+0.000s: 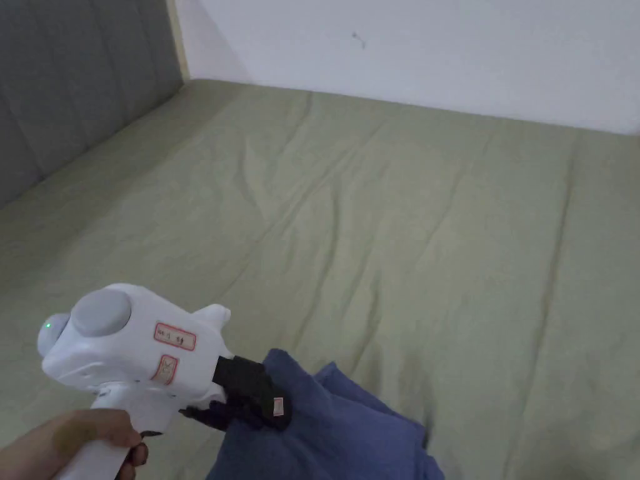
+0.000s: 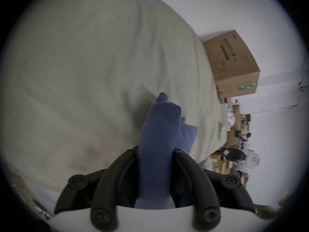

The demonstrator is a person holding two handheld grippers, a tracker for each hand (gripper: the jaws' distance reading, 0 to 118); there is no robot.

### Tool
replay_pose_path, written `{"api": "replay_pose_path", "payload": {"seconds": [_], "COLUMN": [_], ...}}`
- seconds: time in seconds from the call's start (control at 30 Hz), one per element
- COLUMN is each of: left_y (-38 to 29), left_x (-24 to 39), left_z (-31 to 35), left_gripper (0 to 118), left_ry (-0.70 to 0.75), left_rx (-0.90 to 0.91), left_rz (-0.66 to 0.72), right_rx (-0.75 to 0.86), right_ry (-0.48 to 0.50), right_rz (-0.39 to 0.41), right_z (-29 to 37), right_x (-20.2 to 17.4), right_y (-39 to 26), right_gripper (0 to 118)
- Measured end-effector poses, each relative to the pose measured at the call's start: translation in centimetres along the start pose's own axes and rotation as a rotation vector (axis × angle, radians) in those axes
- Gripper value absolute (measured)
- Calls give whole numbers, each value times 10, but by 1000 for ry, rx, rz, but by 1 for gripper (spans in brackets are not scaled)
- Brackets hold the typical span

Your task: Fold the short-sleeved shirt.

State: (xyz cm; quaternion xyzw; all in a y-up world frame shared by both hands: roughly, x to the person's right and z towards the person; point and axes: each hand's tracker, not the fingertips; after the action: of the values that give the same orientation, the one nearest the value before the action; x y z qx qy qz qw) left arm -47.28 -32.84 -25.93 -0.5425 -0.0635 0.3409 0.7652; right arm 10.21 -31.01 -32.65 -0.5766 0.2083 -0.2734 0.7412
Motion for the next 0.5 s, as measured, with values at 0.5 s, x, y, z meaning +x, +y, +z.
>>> {"api": "replay_pose_path", "payload": {"seconds": [0.5], "left_y": [62], "left_x": [-168], "left_z": [129], "left_gripper": [28], "left_ry": [430], "left_rx": [47], "left_rz": [163], "right_rx": [-205], "right_ry": [-44], "right_rz": [37], "right_z": [-79], "right_x": [-81], "right_y": [1], "right_gripper": [0]}}
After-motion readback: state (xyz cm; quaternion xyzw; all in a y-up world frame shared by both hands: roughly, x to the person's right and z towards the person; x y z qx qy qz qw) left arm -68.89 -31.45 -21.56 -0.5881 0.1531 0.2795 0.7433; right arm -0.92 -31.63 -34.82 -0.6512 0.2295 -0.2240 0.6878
